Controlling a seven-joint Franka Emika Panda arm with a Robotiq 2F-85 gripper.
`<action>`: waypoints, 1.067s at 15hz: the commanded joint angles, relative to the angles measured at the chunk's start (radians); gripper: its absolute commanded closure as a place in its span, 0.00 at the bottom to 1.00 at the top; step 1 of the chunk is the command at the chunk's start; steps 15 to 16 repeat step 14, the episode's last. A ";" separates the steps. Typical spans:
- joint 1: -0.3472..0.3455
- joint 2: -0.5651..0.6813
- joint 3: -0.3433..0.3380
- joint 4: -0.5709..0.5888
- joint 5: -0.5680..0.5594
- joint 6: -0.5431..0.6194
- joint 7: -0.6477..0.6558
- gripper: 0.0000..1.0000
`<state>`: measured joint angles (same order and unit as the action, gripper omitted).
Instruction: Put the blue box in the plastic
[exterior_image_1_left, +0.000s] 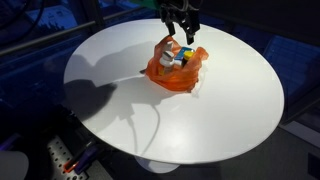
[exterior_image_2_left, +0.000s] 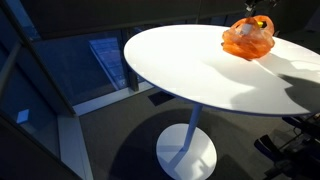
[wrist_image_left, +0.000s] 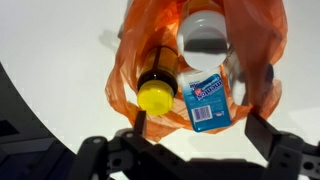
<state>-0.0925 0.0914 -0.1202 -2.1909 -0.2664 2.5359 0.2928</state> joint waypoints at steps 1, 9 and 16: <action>0.011 -0.054 0.007 -0.027 0.028 -0.016 -0.029 0.00; 0.029 -0.080 0.035 -0.046 0.072 -0.064 -0.059 0.00; 0.028 -0.056 0.038 -0.038 0.053 -0.051 -0.029 0.00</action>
